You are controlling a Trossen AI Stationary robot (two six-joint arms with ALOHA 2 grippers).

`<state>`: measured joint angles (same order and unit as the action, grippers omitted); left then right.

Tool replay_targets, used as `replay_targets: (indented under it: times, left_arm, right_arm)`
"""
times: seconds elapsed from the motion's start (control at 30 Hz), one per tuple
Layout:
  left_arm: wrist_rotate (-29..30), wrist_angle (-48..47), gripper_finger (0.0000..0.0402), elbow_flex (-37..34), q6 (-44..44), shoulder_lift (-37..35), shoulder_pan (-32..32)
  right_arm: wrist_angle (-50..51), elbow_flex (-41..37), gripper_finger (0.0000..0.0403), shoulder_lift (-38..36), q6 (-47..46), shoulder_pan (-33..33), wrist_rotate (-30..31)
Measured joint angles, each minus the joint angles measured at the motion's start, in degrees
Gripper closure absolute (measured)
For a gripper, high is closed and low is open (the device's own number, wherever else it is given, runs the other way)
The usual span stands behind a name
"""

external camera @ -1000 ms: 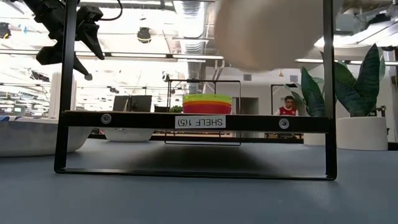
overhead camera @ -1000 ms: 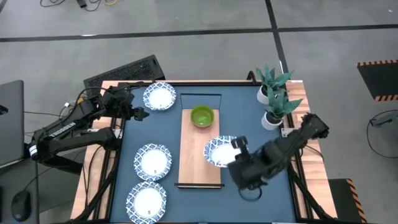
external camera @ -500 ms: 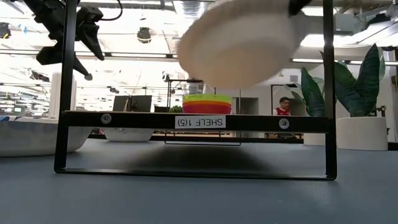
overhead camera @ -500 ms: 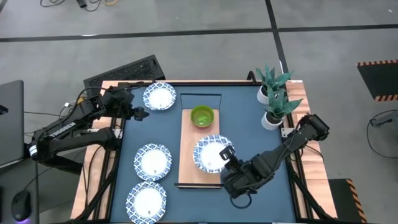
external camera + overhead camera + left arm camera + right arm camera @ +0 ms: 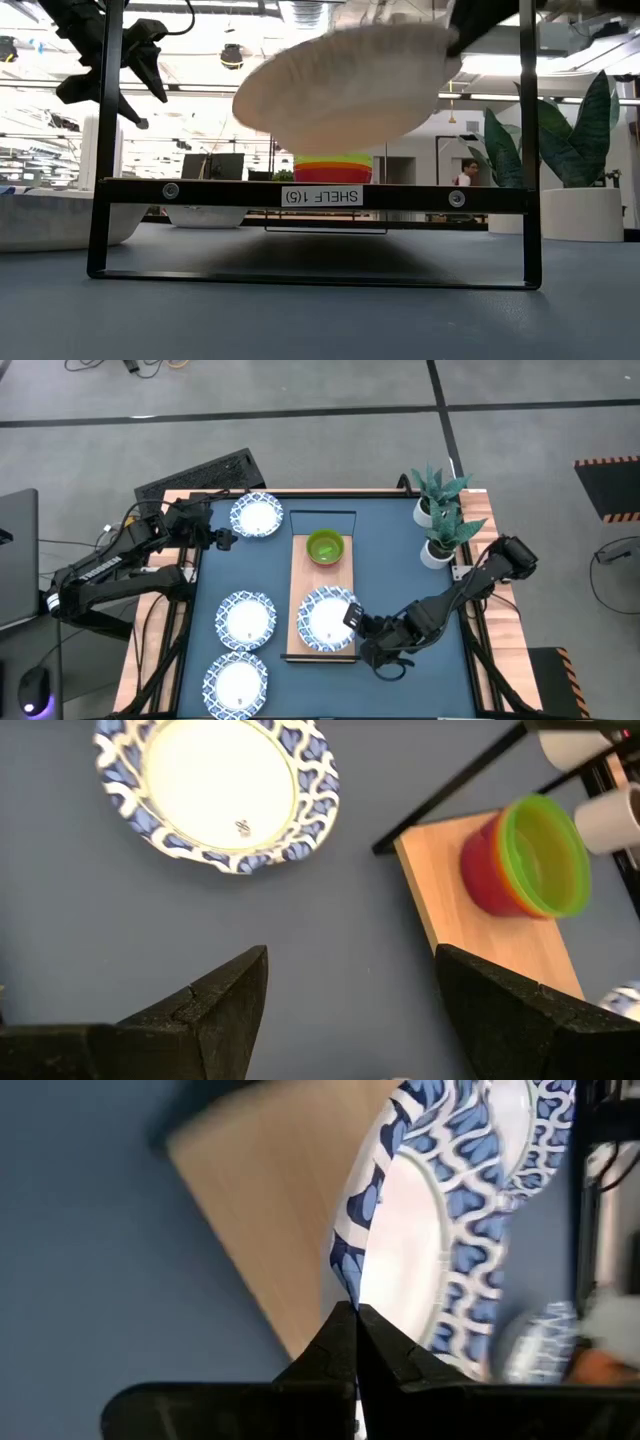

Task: Place and stack bowls onto a shelf
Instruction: Put the white patterned plate on the shelf

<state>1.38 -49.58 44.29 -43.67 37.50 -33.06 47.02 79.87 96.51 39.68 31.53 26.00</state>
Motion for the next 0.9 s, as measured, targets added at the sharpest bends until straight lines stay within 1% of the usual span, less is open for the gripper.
replay_targets:
  times: [0.17,0.33,0.57,0.67,0.8,0.9]
  left_arm:
    - [2.7,0.0,0.0129,0.0,-1.5,0.0,0.0]
    - [4.1,0.0,0.0129,0.0,-3.1,0.0,0.0]
    - [5.4,0.0,0.0129,0.0,-4.1,0.0,0.0]
    - [5.5,0.0,0.0129,0.0,-4.2,0.0,0.0]
    - [5.5,0.0,0.0129,0.0,-4.2,0.0,0.0]
    - [5.5,0.0,0.0129,0.0,-4.2,0.0,0.0]
  right_arm:
    - [-7.1,-7.9,0.0385,-3.5,8.2,-1.2,-0.4]
    - [-17.0,-14.7,0.0385,-5.9,15.8,-2.9,-0.6]
    - [-22.9,-18.9,0.0385,-6.5,17.9,-4.6,-2.3]
    - [-24.6,-19.5,0.0385,-6.5,17.9,-5.1,-5.0]
    - [-27.8,-21.1,0.0385,-6.5,18.0,-6.0,-6.8]
    - [-28.3,-22.4,0.0385,-6.5,18.0,-7.1,-8.1]
